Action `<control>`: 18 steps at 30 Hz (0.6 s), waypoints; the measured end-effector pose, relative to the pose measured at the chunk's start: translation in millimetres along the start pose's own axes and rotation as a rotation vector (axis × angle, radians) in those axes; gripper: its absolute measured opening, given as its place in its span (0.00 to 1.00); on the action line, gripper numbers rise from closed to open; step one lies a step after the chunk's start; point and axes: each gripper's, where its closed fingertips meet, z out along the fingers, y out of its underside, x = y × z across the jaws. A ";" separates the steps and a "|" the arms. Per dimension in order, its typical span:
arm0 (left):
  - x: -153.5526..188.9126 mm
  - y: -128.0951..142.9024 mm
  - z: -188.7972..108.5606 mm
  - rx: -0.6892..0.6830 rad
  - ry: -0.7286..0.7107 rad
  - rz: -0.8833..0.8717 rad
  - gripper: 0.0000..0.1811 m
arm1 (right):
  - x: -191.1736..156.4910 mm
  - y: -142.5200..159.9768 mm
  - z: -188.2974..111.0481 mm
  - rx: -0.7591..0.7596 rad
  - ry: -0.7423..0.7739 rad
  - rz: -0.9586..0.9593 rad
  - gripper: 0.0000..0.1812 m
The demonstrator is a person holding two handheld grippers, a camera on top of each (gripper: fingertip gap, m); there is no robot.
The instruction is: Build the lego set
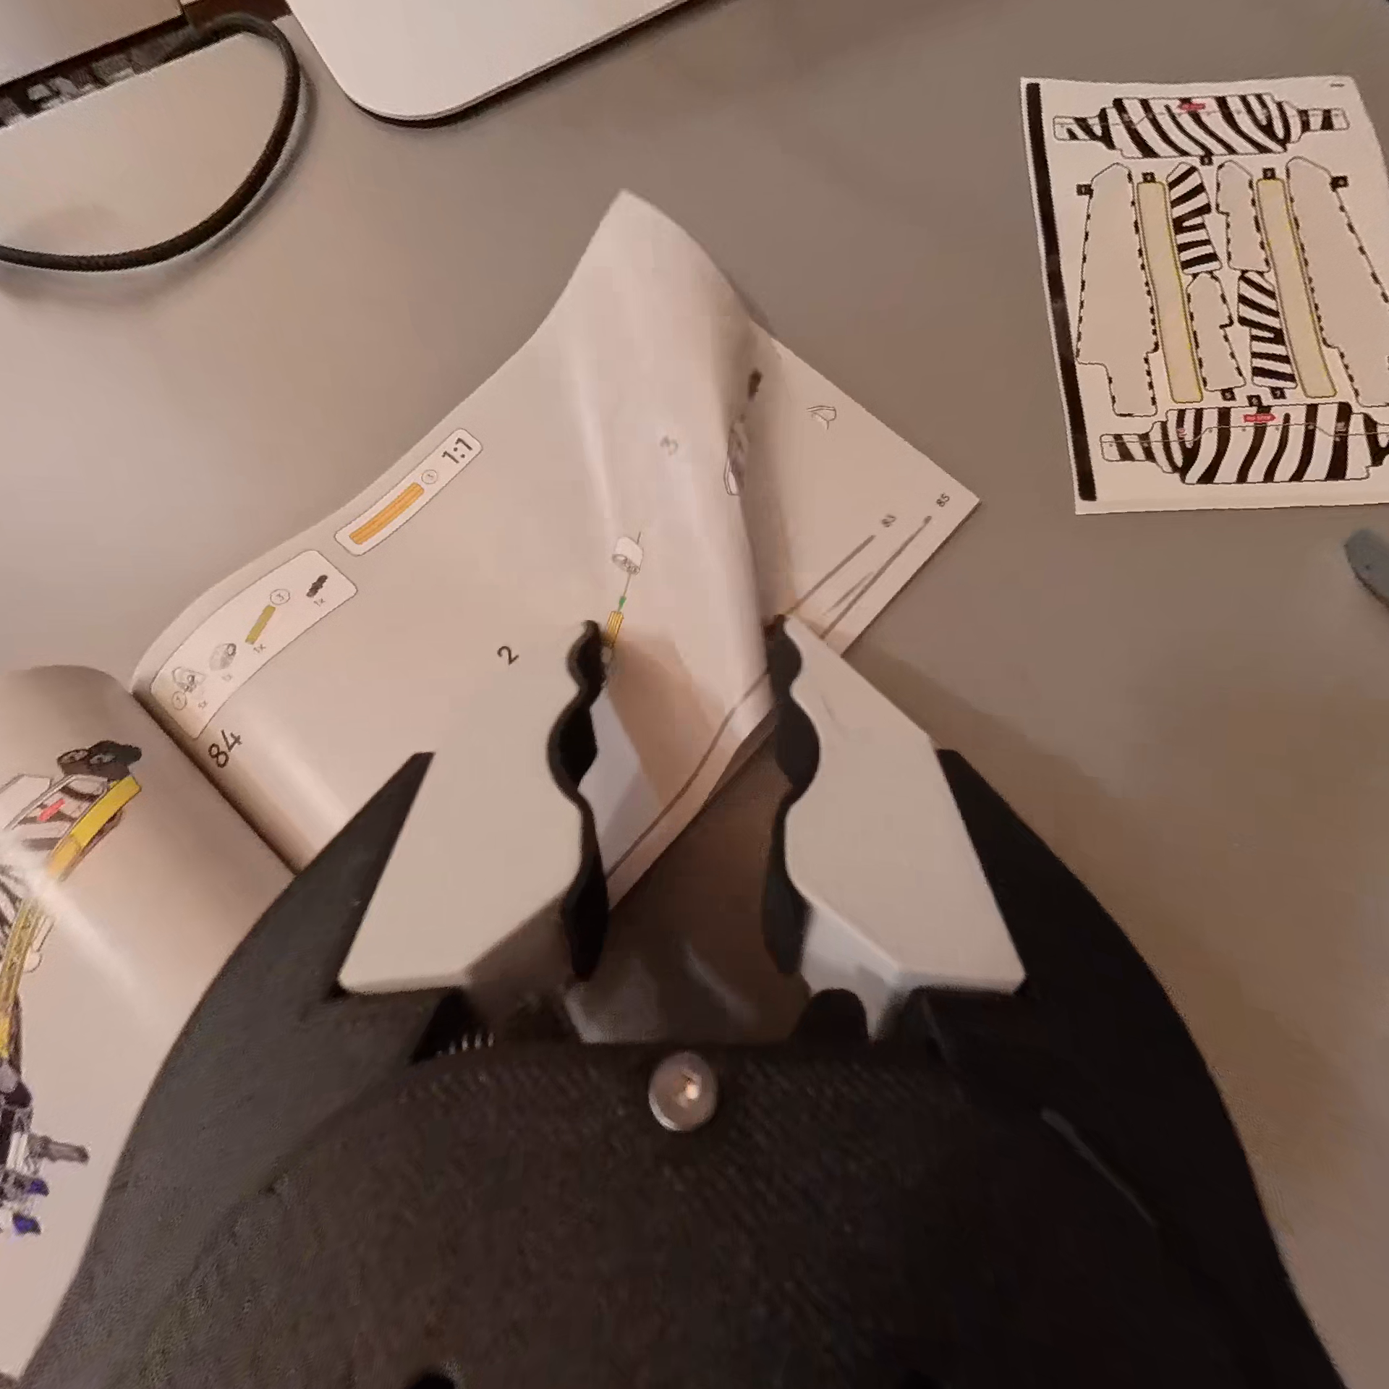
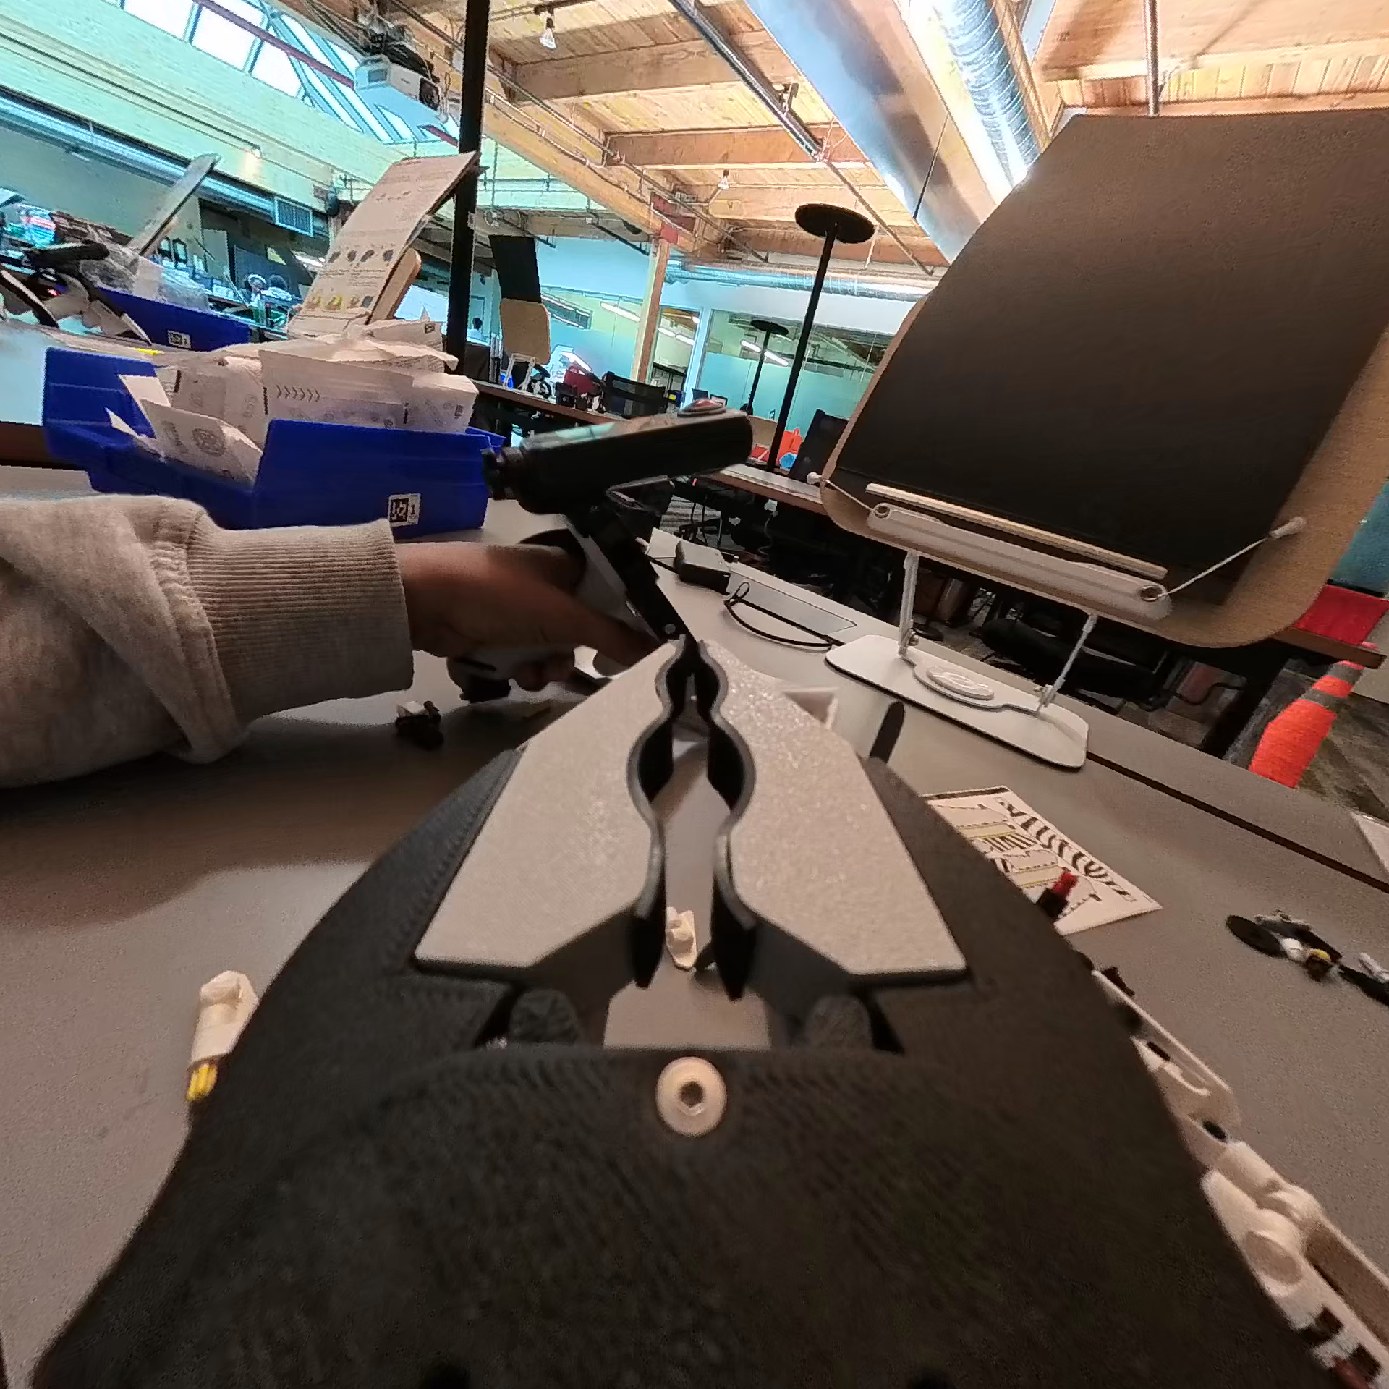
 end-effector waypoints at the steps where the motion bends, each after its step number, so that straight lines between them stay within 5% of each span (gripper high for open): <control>1: -1.4 0.3 -0.6 0.002 -0.005 0.000 0.22 | -0.3 0.1 0.0 0.000 -0.001 -0.002 0.00; 5: -8.5 -2.2 -4.1 0.038 -0.033 -0.017 0.04 | -0.7 0.3 -0.5 0.002 -0.001 -0.005 0.00; 9: -18.9 -17.4 -19.4 0.145 -0.042 -0.039 0.00 | -0.8 0.0 -1.4 0.008 0.001 -0.009 0.00; 13: -70.7 -24.3 -62.1 0.308 -0.196 -0.136 0.00 | -0.5 1.9 -0.1 -0.003 -0.001 -0.003 0.00; 18: -142.6 12.2 -130.5 0.465 -0.316 -0.399 0.10 | 2.3 0.8 -1.6 0.010 0.004 0.017 0.00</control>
